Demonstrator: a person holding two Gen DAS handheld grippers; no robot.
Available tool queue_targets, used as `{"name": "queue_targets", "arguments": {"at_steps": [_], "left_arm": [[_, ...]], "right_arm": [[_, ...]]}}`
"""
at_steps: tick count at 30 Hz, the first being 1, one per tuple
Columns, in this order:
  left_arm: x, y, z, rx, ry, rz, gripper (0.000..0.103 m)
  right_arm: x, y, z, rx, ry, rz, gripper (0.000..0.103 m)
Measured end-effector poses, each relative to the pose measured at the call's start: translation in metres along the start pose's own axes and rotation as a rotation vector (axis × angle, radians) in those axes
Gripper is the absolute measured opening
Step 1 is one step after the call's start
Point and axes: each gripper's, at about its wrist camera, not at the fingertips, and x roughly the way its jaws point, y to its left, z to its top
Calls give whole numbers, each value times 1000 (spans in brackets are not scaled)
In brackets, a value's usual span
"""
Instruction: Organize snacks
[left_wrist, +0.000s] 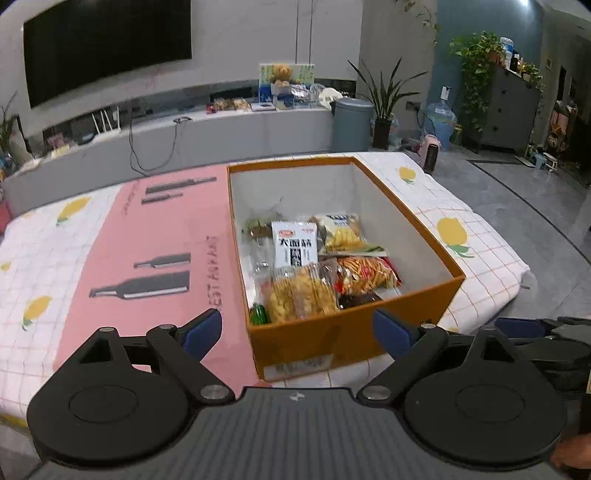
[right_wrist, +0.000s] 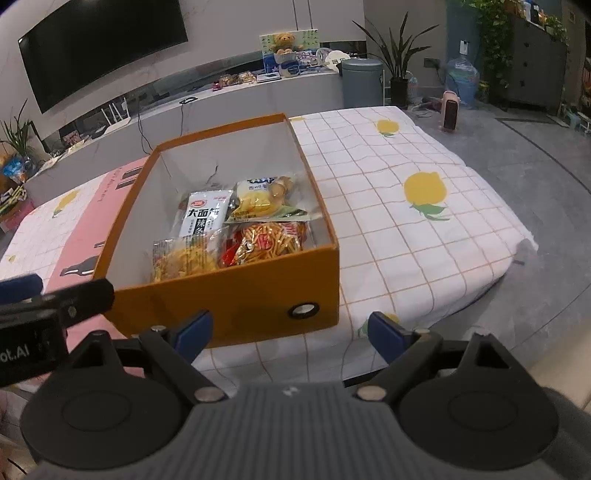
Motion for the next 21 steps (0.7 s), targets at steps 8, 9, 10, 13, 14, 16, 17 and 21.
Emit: {"name": "queue_targets", "arguments": {"at_steps": [8, 9, 10, 13, 14, 16, 17, 21], "left_arm": [[-3, 1, -6, -15, 1, 32, 103], [-4, 1, -6, -13, 0, 38, 103], [-4, 1, -7, -14, 0, 41, 103], [-6, 4, -10, -17, -6, 41, 103], [-7, 4, -11, -14, -10, 46, 103], [-8, 6, -11, -17, -18, 62, 103], [-8, 6, -11, -16, -14, 58, 103], [-8, 8, -10, -24, -13, 56, 103]], "right_arm": [[3, 2, -5, -26, 27, -12, 89], [2, 3, -4, -24, 25, -5, 89], [0, 4, -4, -27, 21, -3, 89], [-3, 9, -4, -47, 8, -16, 88], [-4, 9, -4, -47, 8, -12, 88], [-5, 9, -5, -42, 14, -1, 88], [-5, 10, -5, -45, 17, 0, 88], [-4, 16, -7, -73, 29, 13, 88]]}}
